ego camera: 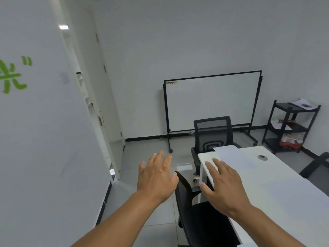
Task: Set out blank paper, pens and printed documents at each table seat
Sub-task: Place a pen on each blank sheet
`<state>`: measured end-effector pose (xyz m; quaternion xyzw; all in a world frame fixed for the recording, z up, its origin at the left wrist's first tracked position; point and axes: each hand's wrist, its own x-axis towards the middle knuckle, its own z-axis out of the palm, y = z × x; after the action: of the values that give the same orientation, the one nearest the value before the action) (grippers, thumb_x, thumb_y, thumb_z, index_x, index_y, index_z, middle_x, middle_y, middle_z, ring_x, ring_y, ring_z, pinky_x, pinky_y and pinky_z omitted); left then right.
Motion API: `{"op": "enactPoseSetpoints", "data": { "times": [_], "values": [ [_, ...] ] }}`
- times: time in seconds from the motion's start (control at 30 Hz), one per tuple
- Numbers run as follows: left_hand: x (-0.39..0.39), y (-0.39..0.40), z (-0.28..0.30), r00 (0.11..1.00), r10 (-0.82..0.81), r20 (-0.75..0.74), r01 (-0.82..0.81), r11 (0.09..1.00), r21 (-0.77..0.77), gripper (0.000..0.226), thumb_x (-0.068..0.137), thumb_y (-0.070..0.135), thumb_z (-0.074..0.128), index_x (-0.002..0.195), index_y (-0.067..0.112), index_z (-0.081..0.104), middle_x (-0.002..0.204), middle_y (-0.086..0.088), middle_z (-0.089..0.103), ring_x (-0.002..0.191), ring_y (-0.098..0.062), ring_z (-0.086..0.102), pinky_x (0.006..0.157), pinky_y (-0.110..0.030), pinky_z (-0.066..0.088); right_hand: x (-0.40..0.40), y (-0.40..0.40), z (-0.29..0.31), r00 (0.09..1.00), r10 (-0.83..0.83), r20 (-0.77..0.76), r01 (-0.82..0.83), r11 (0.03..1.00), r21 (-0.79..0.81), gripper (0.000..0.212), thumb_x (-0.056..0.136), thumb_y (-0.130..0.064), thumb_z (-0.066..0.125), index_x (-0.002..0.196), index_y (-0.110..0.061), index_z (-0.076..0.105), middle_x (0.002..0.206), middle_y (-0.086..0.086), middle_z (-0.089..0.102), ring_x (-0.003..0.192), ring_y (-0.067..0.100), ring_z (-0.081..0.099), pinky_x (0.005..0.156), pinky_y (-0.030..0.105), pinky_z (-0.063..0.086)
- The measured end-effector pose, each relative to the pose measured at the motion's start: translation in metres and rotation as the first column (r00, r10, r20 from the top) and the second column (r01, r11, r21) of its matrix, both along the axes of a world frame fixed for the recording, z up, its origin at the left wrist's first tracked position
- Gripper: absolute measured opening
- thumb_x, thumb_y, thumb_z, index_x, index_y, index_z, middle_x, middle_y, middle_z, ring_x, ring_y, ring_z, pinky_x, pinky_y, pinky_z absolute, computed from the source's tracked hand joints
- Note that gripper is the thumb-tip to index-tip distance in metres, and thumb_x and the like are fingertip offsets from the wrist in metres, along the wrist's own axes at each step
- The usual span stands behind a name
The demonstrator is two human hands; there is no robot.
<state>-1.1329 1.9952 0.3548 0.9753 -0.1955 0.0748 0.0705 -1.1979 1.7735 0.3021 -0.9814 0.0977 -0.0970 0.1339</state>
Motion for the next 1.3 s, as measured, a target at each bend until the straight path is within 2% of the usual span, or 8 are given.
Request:
{"op": "enactPoseSetpoints", "data": {
  "times": [0.13, 0.23, 0.4, 0.63, 0.83, 0.97, 1.13, 1.3],
  "values": [
    [0.042, 0.014, -0.003, 0.999, 0.054, -0.011, -0.054, 0.998, 0.014, 0.065, 0.107, 0.052, 0.043, 0.166, 0.029, 0.030, 0.179, -0.004, 0.022, 0.163, -0.024, 0.026, 0.127, -0.055, 0.031, 0.056, 0.004, 0.001, 0.999, 0.055, -0.003, -0.055, 0.998, -0.022, 0.084, 0.096, -0.075, 0.031, 0.170, -0.036, 0.022, 0.179, -0.003, 0.017, 0.165, 0.023, 0.015, 0.133, 0.044, 0.015],
    [0.075, 0.024, -0.001, 0.996, 0.078, -0.031, -0.078, 0.997, -0.002, 0.069, 0.107, 0.052, 0.045, 0.168, 0.031, 0.024, 0.180, -0.005, 0.017, 0.165, -0.026, 0.021, 0.125, -0.056, 0.035, 0.098, 0.013, 0.008, 0.996, 0.084, 0.002, -0.084, 0.995, -0.046, 0.090, 0.092, -0.075, 0.024, 0.172, -0.035, 0.013, 0.181, -0.001, 0.009, 0.167, 0.024, 0.005, 0.133, 0.044, 0.011],
    [0.139, 0.051, -0.002, 0.993, 0.108, -0.054, -0.109, 0.994, -0.004, 0.077, 0.105, 0.054, 0.049, 0.171, 0.034, 0.014, 0.181, -0.006, 0.011, 0.168, -0.030, 0.011, 0.126, -0.061, 0.033, 0.168, 0.041, 0.013, 0.993, 0.122, 0.000, -0.121, 0.989, -0.079, 0.088, 0.101, -0.072, 0.034, 0.173, -0.033, 0.001, 0.182, 0.000, -0.002, 0.167, 0.025, -0.007, 0.135, 0.047, 0.002],
    [0.260, 0.108, -0.003, 0.997, 0.065, -0.045, -0.065, 0.998, -0.007, 0.078, 0.104, 0.055, 0.048, 0.171, 0.035, 0.013, 0.181, -0.006, 0.009, 0.168, -0.032, 0.009, 0.125, -0.060, 0.033, 0.276, 0.102, 0.018, 0.997, 0.082, -0.007, -0.082, 0.992, -0.095, 0.088, 0.102, -0.072, 0.032, 0.172, -0.032, -0.003, 0.181, 0.001, -0.006, 0.167, 0.026, -0.012, 0.135, 0.049, -0.002],
    [0.366, 0.142, 0.016, 0.999, -0.012, -0.047, 0.012, 1.000, 0.000, 0.077, 0.106, 0.055, 0.045, 0.172, 0.035, 0.011, 0.183, -0.005, 0.004, 0.169, -0.031, 0.007, 0.129, -0.061, 0.027, 0.362, 0.134, 0.047, 1.000, 0.001, 0.009, 0.000, 0.994, -0.111, 0.089, 0.100, -0.073, 0.031, 0.173, -0.033, -0.002, 0.181, 0.000, -0.007, 0.167, 0.026, -0.012, 0.134, 0.047, -0.006],
    [0.421, 0.135, 0.023, 0.996, -0.074, -0.047, 0.074, 0.997, 0.010, 0.077, 0.106, 0.055, 0.044, 0.172, 0.035, 0.011, 0.182, -0.006, 0.004, 0.169, -0.030, 0.007, 0.129, -0.061, 0.022, 0.406, 0.124, 0.063, 0.999, -0.029, -0.021, 0.025, 0.986, -0.164, 0.090, 0.100, -0.074, 0.029, 0.172, -0.032, -0.003, 0.181, 0.002, -0.011, 0.166, 0.028, -0.016, 0.134, 0.050, -0.007],
    [0.488, 0.107, 0.035, 0.990, -0.143, 0.007, 0.142, 0.989, 0.040, 0.074, 0.106, 0.056, 0.044, 0.170, 0.035, 0.014, 0.181, -0.004, 0.007, 0.167, -0.028, 0.010, 0.130, -0.060, 0.024, 0.474, 0.108, 0.084, 0.999, -0.043, 0.005, 0.043, 0.976, -0.214, 0.091, 0.100, -0.075, 0.031, 0.172, -0.029, 0.000, 0.181, 0.004, -0.009, 0.166, 0.031, -0.016, 0.134, 0.052, -0.006],
    [0.581, 0.067, 0.047, 0.988, -0.155, 0.024, 0.152, 0.983, 0.103, 0.073, 0.108, 0.055, 0.044, 0.171, 0.034, 0.012, 0.182, -0.003, 0.002, 0.168, -0.030, 0.007, 0.131, -0.061, 0.020, 0.574, 0.076, 0.085, 0.999, -0.033, 0.038, 0.040, 0.981, -0.188, 0.090, 0.102, -0.074, 0.032, 0.172, -0.029, -0.001, 0.181, 0.005, -0.010, 0.166, 0.032, -0.015, 0.134, 0.052, -0.006]
  ]
}}
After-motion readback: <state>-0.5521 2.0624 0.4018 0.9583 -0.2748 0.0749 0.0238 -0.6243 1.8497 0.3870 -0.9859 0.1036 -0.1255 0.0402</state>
